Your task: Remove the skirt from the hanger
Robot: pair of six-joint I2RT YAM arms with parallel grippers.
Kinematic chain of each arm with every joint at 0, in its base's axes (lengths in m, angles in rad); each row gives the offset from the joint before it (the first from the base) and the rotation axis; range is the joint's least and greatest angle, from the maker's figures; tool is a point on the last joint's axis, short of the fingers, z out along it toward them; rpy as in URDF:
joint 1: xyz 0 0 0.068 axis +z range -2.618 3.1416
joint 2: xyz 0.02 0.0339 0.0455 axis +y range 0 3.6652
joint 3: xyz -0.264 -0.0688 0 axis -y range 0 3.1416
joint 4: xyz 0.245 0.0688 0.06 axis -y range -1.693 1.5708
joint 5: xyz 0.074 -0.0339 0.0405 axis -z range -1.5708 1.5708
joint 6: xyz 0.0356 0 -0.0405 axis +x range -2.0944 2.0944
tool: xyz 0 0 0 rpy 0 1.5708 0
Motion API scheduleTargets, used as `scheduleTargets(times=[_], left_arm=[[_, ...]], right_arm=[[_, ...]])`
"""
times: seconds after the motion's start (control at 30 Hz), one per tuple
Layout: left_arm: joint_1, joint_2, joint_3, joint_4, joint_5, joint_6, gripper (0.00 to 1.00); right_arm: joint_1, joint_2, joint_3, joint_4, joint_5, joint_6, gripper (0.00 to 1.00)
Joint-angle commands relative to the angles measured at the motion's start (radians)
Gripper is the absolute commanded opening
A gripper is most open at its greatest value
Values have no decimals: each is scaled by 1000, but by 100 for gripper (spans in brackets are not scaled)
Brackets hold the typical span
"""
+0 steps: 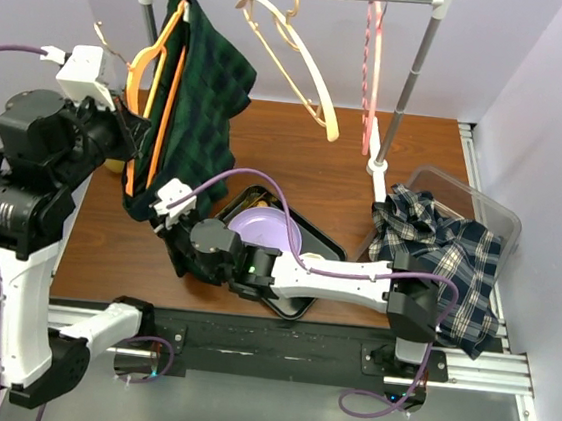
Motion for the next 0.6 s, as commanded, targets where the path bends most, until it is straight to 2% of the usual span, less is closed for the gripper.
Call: scheduleTargets(times=[0.0, 0.17, 0.4, 0.57], left_arm=[[2, -73, 94, 119, 45, -7, 0], [2, -111, 126, 115, 36, -35, 0], [-15, -117, 289, 84, -27, -70, 0], [-52, -119, 306, 64, -44, -96, 0]], right_arm=[[-15, -53, -54, 27, 34, 15, 0], [-18, -30, -97, 48, 48, 40, 0], [-29, 27, -106, 68, 63, 57, 0], [-46, 62, -90, 56, 72, 34, 0]])
